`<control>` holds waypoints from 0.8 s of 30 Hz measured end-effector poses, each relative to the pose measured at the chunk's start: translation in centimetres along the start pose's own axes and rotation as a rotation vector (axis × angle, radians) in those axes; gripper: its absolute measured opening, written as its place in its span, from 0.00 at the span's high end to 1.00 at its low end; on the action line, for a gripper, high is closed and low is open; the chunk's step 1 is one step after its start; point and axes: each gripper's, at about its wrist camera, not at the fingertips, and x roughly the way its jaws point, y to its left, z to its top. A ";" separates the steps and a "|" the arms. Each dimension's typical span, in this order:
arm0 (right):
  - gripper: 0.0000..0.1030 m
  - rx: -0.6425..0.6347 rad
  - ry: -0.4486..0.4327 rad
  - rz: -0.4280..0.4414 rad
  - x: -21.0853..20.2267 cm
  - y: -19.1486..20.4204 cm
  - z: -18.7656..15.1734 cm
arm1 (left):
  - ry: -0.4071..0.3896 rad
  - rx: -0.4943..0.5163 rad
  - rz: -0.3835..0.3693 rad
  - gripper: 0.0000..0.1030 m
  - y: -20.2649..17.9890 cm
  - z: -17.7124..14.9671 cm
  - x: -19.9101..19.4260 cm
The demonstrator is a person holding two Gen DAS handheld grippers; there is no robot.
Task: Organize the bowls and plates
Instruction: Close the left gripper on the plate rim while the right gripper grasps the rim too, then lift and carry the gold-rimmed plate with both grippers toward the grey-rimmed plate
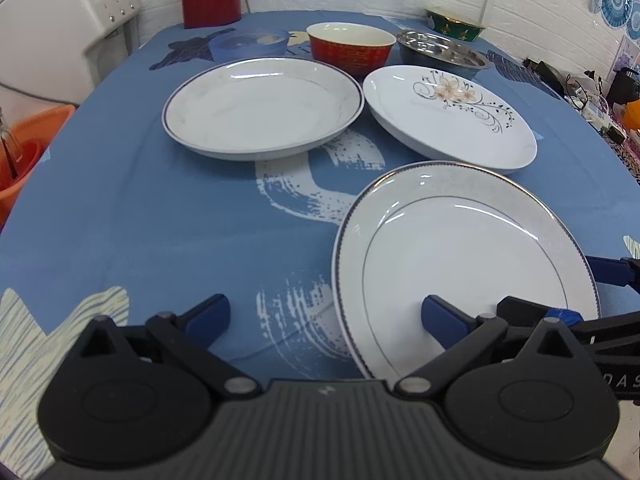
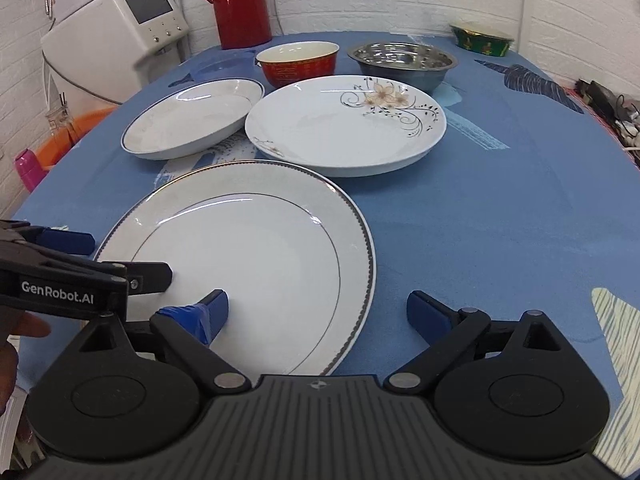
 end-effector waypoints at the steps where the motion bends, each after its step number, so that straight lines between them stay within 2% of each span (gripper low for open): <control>1: 0.19 -0.008 -0.001 0.005 0.0 0.1 0.0 | -0.001 0.001 0.001 0.02 0.0 0.0 0.0; 5: 0.28 -0.079 -0.016 0.045 0.0 0.7 -0.2 | -0.005 0.008 -0.018 0.04 -0.1 0.0 0.0; 6: 0.33 -0.096 -0.018 0.066 0.0 0.9 0.0 | -0.015 0.020 -0.030 0.10 -0.3 0.0 -0.1; 7: 0.34 -0.106 -0.016 0.062 0.0 1.1 0.1 | -0.031 0.036 -0.049 0.24 -0.6 0.0 -0.3; 8: 0.35 -0.106 -0.014 0.065 0.1 1.1 0.2 | -0.041 0.050 -0.075 0.33 -0.9 0.0 -0.6; 9: 0.36 -0.102 -0.016 0.067 0.0 1.0 0.2 | -0.043 0.064 -0.102 0.50 -1.3 0.1 -0.8; 12: 0.37 -0.079 -0.015 0.057 -0.1 0.9 0.2 | -0.049 0.064 -0.099 0.54 -1.8 0.2 -0.7; 13: 0.37 -0.065 -0.010 0.048 -0.1 1.0 0.3 | -0.046 0.053 -0.113 0.60 -1.7 0.3 -0.7; 15: 0.36 -0.033 0.004 0.031 -0.2 1.3 0.5 | -0.025 0.031 -0.143 0.66 -1.4 0.6 -0.7; 20: 0.35 0.003 -0.024 0.083 -1.1 2.6 1.0 | -0.013 -0.022 -0.149 0.66 0.5 0.9 -1.3; 24: 0.34 -0.021 -0.041 0.121 -0.9 5.3 1.9 | -0.026 -0.066 -0.115 0.66 3.3 0.8 -2.6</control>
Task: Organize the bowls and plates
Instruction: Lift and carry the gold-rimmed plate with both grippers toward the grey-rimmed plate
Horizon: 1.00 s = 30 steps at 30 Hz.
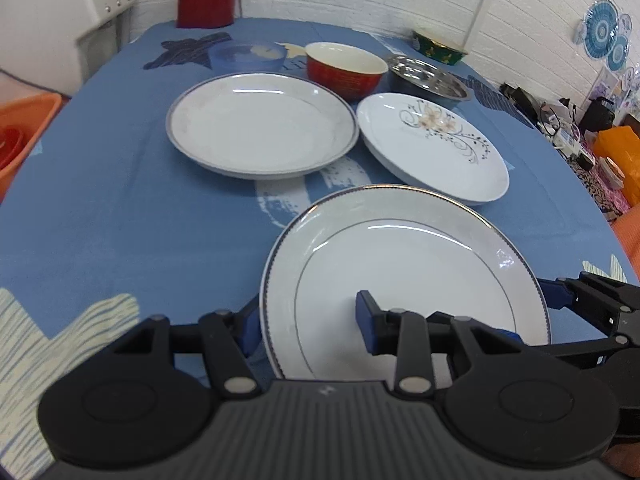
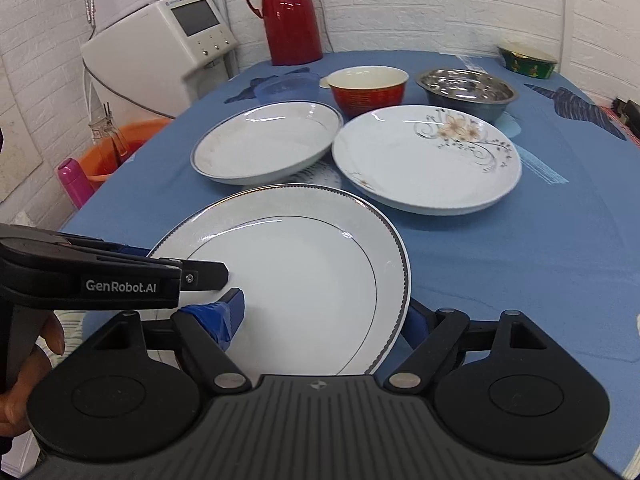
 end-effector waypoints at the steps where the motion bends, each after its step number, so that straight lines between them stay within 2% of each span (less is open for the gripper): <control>1: 0.34 -0.007 -0.005 0.017 0.3 0.8 0.2 | -0.010 -0.006 0.018 0.66 0.8 0.0 -0.5; 7: 0.33 -0.032 -0.015 0.137 2.8 5.7 1.7 | -0.062 -0.047 0.155 0.66 5.9 -0.1 -3.4; 10: 0.33 -0.051 -0.012 0.171 4.0 7.6 2.2 | -0.072 -0.066 0.194 0.66 8.2 -0.2 -4.1; 15: 0.33 -0.063 0.016 0.158 5.0 8.8 2.2 | -0.062 -0.104 0.189 0.66 10.3 -0.7 -3.5; 20: 0.32 -0.076 0.030 0.112 5.5 8.8 2.2 | -0.056 -0.110 0.154 0.66 10.5 -0.8 -2.2; 30: 0.31 -0.078 0.026 0.113 6.2 8.5 1.5 | -0.073 -0.097 0.164 0.64 10.2 -1.2 -1.7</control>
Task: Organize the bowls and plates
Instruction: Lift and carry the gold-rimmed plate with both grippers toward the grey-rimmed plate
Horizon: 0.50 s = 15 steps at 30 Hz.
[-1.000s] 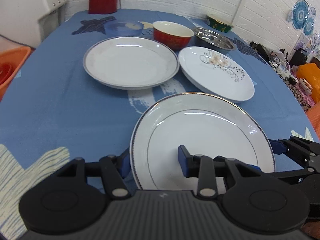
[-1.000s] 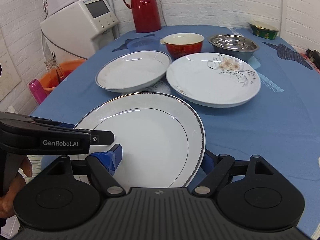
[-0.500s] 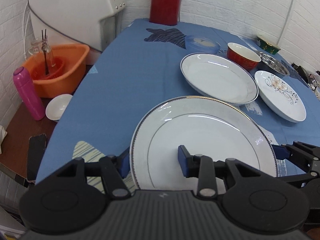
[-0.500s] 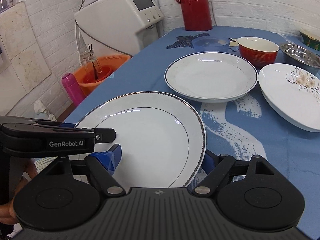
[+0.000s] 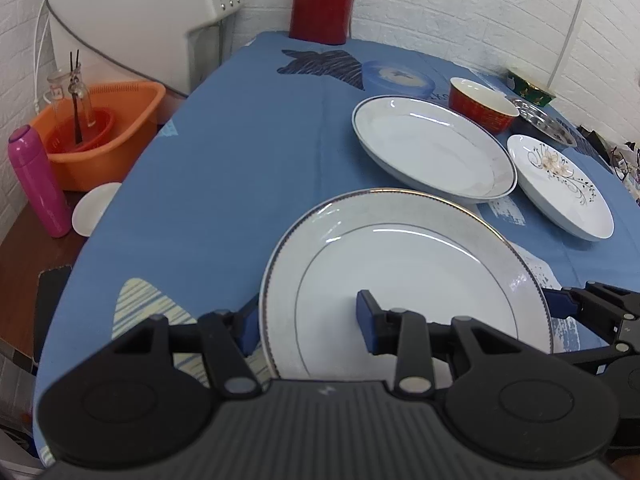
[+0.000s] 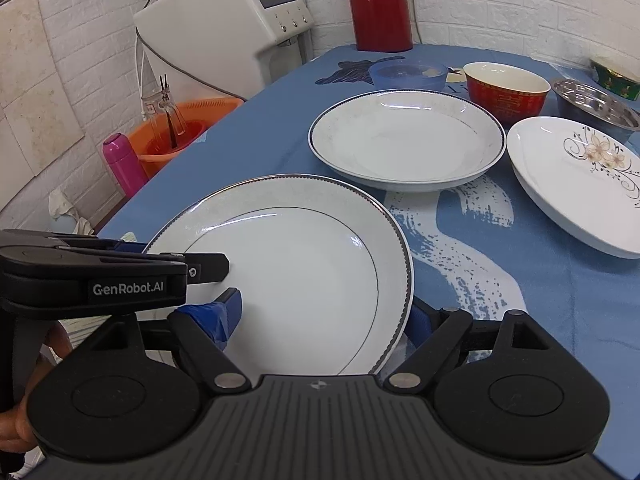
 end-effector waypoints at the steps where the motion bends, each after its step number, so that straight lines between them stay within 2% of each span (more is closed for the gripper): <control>1: 0.32 -0.001 0.000 0.003 0.0 0.0 0.0 | 0.001 -0.004 -0.002 0.58 0.0 0.0 0.1; 2: 0.33 -0.003 0.000 0.000 0.0 -0.1 0.0 | 0.005 -0.006 -0.005 0.57 -0.1 0.0 0.1; 6: 0.33 0.022 -0.010 0.015 -0.8 -0.6 0.1 | -0.032 0.007 0.015 0.40 -0.6 0.3 -0.6; 10: 0.32 0.045 -0.074 -0.022 -2.7 -1.3 0.0 | -0.064 0.024 0.024 0.35 -1.2 0.6 -1.5; 15: 0.32 0.112 -0.117 -0.050 -4.7 -2.9 -1.1 | -0.076 0.035 0.022 0.35 -1.5 0.6 -2.4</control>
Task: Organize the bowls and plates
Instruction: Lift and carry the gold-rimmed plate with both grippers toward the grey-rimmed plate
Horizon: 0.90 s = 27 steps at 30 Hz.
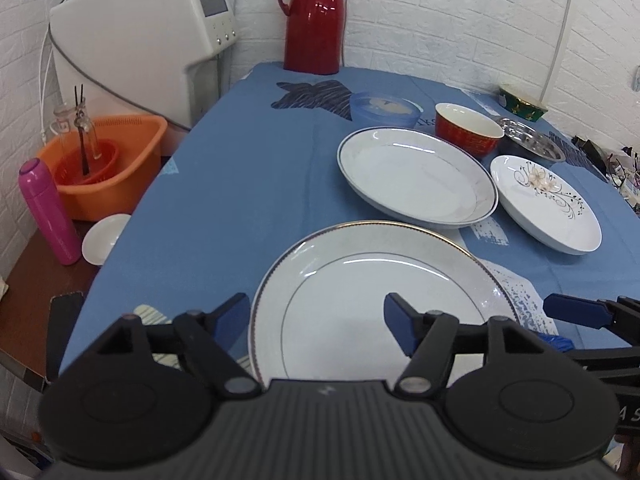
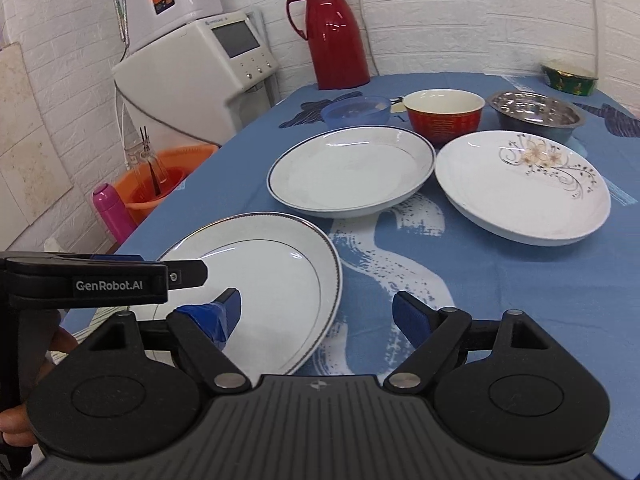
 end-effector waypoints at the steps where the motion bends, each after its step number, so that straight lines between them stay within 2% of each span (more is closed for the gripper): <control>1: 0.32 0.014 -0.002 -0.005 -0.2 -0.3 -0.2 | -0.003 0.002 -0.001 0.34 -0.1 -0.1 -0.2; 8: 0.32 0.068 0.012 0.000 -0.7 -2.3 -0.3 | -0.039 0.006 -0.011 0.28 -0.6 0.5 -0.9; 15: 0.32 -0.056 -0.063 -0.046 0.6 -3.7 4.7 | -0.060 -0.029 -0.038 0.28 0.2 4.5 0.7; 19: 0.32 -0.104 -0.072 -0.057 3.3 -5.0 8.3 | -0.048 -0.037 -0.047 0.28 0.8 7.6 2.8; 23: 0.32 -0.137 -0.029 -0.035 7.3 -5.6 11.0 | 0.000 -0.078 -0.054 0.28 1.4 10.1 5.7; 27: 0.32 -0.164 0.034 -0.015 11.6 -6.1 12.4 | 0.036 -0.124 -0.057 0.28 2.5 11.2 7.7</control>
